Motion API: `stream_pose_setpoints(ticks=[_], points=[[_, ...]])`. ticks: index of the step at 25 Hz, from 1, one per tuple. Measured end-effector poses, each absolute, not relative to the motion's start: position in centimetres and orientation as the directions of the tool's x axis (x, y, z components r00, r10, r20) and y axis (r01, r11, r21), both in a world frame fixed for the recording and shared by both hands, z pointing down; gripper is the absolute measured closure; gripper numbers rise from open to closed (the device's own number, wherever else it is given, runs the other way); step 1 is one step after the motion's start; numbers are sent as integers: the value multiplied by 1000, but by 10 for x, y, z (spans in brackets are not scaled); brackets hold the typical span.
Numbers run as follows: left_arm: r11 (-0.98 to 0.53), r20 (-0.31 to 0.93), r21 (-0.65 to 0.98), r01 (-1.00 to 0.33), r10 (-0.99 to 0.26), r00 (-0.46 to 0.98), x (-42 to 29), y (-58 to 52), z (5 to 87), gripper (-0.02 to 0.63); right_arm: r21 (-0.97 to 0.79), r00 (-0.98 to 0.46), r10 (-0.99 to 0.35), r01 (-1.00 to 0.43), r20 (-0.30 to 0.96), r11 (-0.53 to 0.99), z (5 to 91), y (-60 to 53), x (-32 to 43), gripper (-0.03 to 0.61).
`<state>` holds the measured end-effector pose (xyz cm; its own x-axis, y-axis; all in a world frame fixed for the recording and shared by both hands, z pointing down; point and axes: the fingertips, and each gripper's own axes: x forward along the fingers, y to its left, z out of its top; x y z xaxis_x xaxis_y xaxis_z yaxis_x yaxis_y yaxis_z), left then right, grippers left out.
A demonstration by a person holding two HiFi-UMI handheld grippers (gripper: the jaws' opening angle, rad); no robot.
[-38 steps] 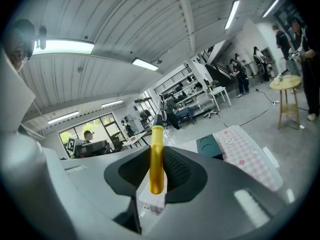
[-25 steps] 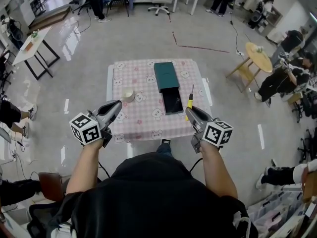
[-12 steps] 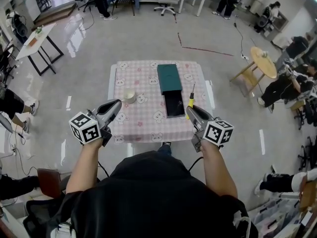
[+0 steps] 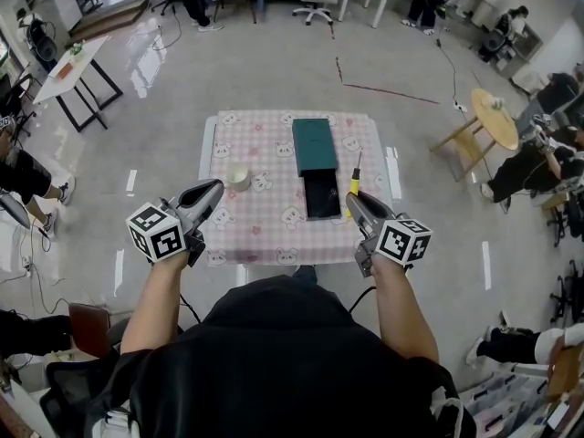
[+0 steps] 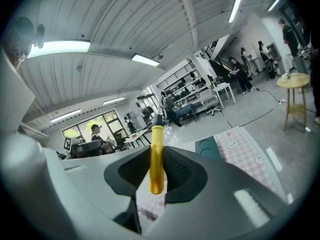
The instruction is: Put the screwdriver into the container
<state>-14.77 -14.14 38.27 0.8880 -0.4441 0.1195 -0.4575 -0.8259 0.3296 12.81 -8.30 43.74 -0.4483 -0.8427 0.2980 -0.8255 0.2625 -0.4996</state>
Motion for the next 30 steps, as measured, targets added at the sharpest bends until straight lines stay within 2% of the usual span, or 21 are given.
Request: stream_pose_setpoints(ticks=[6, 12, 30], points=[[-828, 137, 313, -465, -445, 885, -127, -158, 384, 610, -498, -452, -837, -826, 309, 262, 440, -102, 144, 465], [-852, 155, 297, -432, -403, 902, -104, -167, 390, 538, -494, -448, -834, -831, 323, 256, 444, -117, 156, 465], [-839, 207, 342, -422, -371, 905, -77, -193, 417, 537, -525, -456, -798, -824, 394, 211, 485, -150, 176, 465]])
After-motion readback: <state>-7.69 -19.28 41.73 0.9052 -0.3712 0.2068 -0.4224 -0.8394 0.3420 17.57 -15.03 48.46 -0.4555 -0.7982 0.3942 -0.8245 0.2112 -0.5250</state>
